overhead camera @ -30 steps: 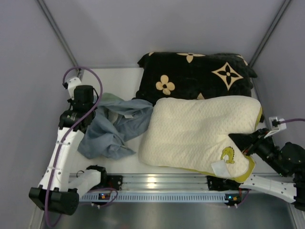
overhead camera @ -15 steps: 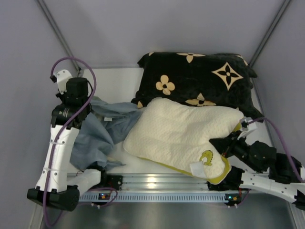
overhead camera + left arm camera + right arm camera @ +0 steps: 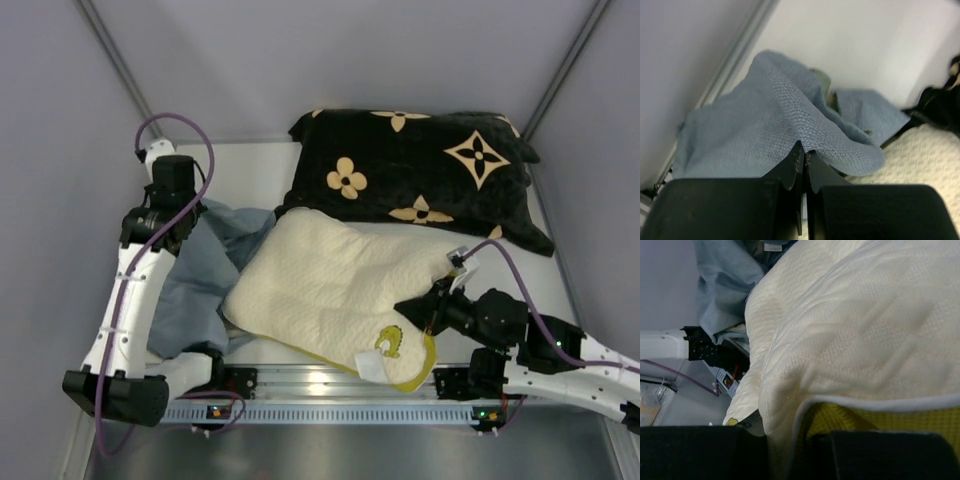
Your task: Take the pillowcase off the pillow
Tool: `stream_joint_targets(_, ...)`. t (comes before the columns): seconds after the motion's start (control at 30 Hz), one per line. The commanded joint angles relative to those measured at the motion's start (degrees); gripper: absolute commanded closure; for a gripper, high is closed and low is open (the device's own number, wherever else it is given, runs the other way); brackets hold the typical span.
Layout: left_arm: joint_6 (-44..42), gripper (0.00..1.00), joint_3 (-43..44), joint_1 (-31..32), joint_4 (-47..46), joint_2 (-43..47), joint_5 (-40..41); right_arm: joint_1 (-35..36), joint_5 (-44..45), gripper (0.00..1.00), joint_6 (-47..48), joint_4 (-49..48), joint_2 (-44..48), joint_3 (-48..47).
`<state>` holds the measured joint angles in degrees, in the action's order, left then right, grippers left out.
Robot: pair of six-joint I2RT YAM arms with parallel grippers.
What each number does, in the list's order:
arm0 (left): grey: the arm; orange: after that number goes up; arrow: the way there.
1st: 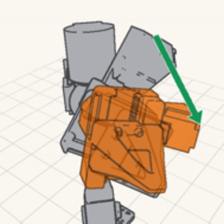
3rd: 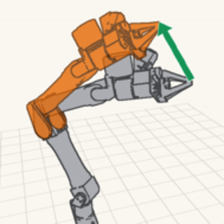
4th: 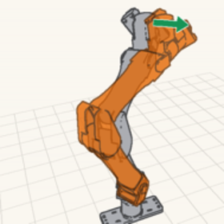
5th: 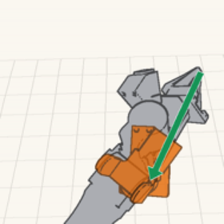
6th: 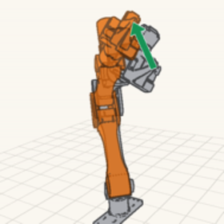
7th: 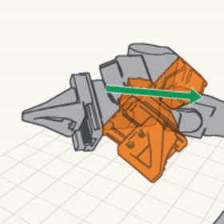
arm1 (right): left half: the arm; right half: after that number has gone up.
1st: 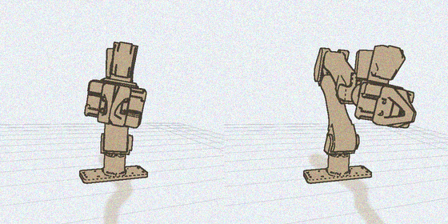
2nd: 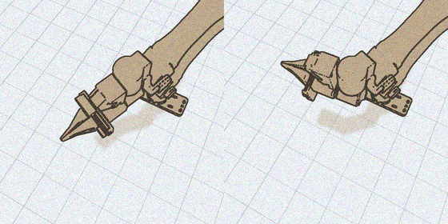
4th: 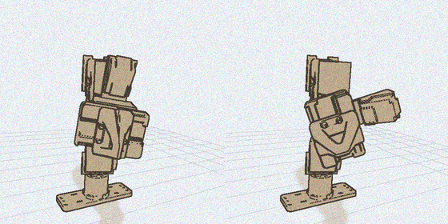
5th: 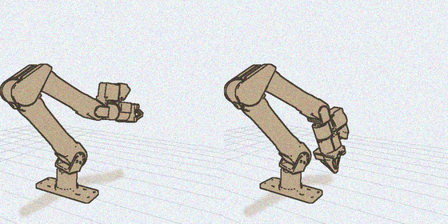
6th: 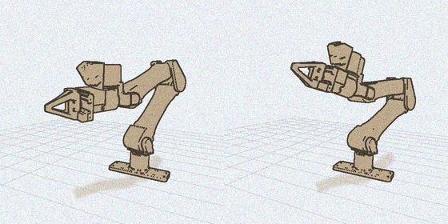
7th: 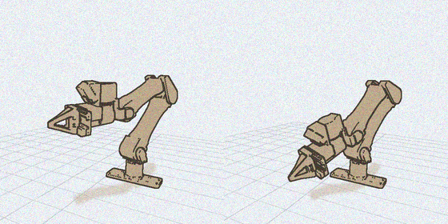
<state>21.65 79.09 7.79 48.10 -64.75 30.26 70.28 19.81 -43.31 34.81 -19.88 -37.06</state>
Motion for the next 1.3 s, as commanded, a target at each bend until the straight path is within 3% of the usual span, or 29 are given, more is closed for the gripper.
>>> stream_joint_targets(0.0, 2.25, 1.0, -4.81, -0.32, -3.44, -1.17, -4.6, 0.73, -12.58, 1.0, -0.9, -13.26, -4.8, 1.46)
stream_joint_targets(0.3, 4.45, 1.0, -11.76, -0.32, -5.47, -1.61, -5.56, 0.82, -14.9, 1.0, -1.25, -27.41, -12.99, 7.26)
stream_joint_targets(0.33, 4.8, 0.93, -12.11, -0.32, -5.47, -1.43, -6.09, 0.82, -14.46, 1.0, -0.99, -28.38, -13.43, 7.35)
stream_joint_targets(0.37, 4.81, 0.77, -12.38, -0.32, -5.47, -1.34, -6.61, 0.91, -13.93, 1.0, -0.81, -29.52, -13.95, 7.61)
stream_joint_targets(0.4, 4.63, 0.53, -12.55, -0.32, -5.47, -1.08, -8.45, 0.91, -12.45, 1.0, -0.72, -31.62, -14.83, 7.96)
stream_joint_targets(0.47, 4.19, 0.17, -12.29, -0.32, -5.29, -0.64, -10.47, 0.82, -10.95, 1.0, -0.29, -33.48, -16.58, 8.05)
stream_joint_targets(0.5, 4.1, 0.12, -11.68, -0.32, -5.38, 0.06, -12.14, 0.91, -9.54, 1.0, -0.28, -35.23, -17.55, 8.14)
stream_joint_targets(0.53, 3.93, 0.01, -11.33, -0.32, -5.38, 0.41, -12.68, 0.82, -8.92, 1.0, -0.37, -36.99, -18.52, 8.23)
stream_joint_targets(0.73, 3.57, 0.01, -9.13, -0.32, -4.42, 2.61, -19.51, 0.82, -4.26, 1.0, -3.09, -47.27, -29.24, 9.64)
stream_joint_targets(0.97, 6.21, 0.01, -12.98, -0.23, -4.59, 9.1, -27.87, 0.82, 0.05, 1.0, -2.31, -58.17, -43.64, 9.12)
stream_joint_targets(1.27, 7.62, 0.08, -16.33, 0.29, -5.29, 12.02, -37.02, -0.58, -4.42, 1.0, -0.81, -59.77, -55.52, 3.05)
